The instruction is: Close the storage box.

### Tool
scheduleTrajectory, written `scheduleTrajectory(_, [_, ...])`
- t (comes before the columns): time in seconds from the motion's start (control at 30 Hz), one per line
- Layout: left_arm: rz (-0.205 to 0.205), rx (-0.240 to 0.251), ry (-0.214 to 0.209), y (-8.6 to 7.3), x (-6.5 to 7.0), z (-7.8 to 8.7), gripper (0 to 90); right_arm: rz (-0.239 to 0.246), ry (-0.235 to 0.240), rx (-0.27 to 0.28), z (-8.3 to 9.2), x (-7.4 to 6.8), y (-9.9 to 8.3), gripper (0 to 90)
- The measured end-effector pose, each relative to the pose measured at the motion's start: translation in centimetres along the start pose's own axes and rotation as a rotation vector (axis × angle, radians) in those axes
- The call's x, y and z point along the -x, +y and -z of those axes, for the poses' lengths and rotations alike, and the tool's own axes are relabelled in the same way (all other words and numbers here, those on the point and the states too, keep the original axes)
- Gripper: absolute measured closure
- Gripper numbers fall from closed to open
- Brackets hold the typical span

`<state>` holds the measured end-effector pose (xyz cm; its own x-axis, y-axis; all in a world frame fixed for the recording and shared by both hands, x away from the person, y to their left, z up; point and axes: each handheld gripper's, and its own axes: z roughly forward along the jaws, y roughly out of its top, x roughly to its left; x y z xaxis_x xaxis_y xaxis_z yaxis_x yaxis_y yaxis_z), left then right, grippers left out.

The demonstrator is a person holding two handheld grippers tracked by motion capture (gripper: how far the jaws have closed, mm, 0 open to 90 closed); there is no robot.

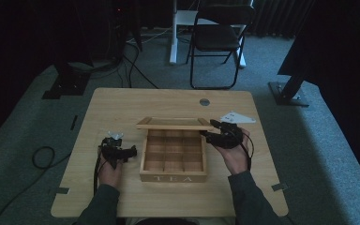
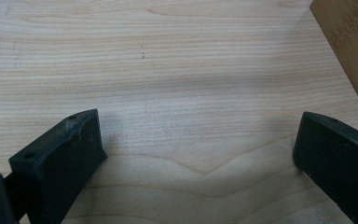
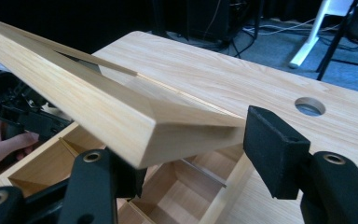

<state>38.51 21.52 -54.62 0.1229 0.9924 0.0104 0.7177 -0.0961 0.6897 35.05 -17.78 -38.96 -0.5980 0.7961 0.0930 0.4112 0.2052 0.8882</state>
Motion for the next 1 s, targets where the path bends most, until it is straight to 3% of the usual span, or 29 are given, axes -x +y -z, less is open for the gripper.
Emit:
scheduleTrajectory(0.6, [-0.003,-0.005,0.000,0.0,0.0,0.0,1.6,0.022,-0.028,-0.031,1.3,-1.0,-1.5,41.2])
scheduleTrajectory(1.0, [-0.009,-0.008,0.000,0.0,-0.1,0.1,1.6,0.018,-0.050,-0.017,1.5,-1.6,-2.5,42.6])
